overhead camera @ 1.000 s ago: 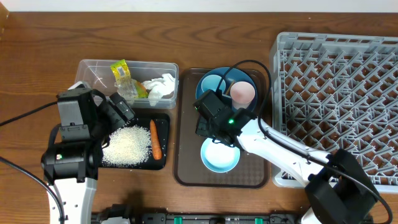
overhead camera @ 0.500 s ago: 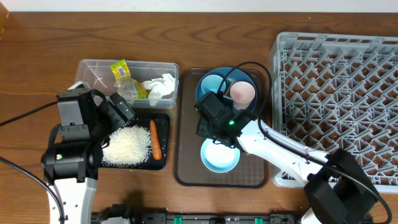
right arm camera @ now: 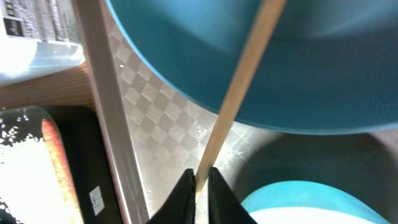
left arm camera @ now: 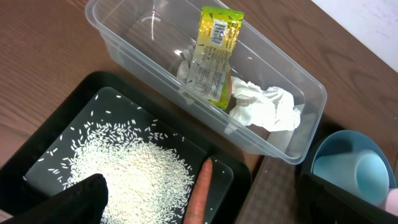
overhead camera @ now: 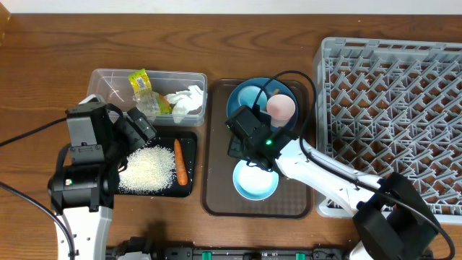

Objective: Sort waste into correct bins and load items into the dishwasher rack
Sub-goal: 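Lower right gripper onto the second wooden chopstick and grasp it, then lift the chopstick upright with right gripper and carry it to the rack, then insert the chopstick into the rack slot and open the right gripper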

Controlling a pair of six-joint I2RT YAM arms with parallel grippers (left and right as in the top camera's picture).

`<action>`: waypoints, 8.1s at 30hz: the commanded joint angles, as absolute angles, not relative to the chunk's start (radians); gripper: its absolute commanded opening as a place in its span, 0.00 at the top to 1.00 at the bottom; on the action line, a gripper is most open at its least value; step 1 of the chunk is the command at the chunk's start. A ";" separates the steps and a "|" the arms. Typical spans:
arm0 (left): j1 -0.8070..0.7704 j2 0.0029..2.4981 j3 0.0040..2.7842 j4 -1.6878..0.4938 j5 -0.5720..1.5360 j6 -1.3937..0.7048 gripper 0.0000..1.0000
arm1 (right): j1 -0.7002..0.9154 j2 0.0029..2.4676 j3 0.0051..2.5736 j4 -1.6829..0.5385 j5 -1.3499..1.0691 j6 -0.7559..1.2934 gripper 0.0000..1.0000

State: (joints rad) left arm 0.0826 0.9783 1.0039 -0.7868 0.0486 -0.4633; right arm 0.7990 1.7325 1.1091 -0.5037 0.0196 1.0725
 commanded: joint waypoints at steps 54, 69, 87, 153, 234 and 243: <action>0.087 0.979 1.027 -0.789 0.041 -0.449 0.01 | 0.807 1.708 1.099 -0.418 0.014 1.418 0.50; 0.087 0.979 1.027 -0.789 0.041 -0.449 0.01 | 0.827 1.764 1.099 -0.405 -0.016 1.428 0.60; 0.087 0.979 1.027 -0.789 0.041 -0.449 0.01 | 0.826 1.764 1.099 -0.408 -0.057 1.417 0.89; 0.087 0.979 1.027 -0.789 0.041 -0.449 0.01 | 0.417 1.198 1.066 -1.217 0.233 0.451 0.99; 0.087 0.979 1.027 -0.789 0.041 -0.449 0.01 | 0.300 1.308 0.888 -0.968 0.168 0.329 0.85; 0.087 0.979 1.027 -0.789 0.041 -0.449 0.01 | 0.300 1.308 0.889 -0.968 0.168 0.329 0.67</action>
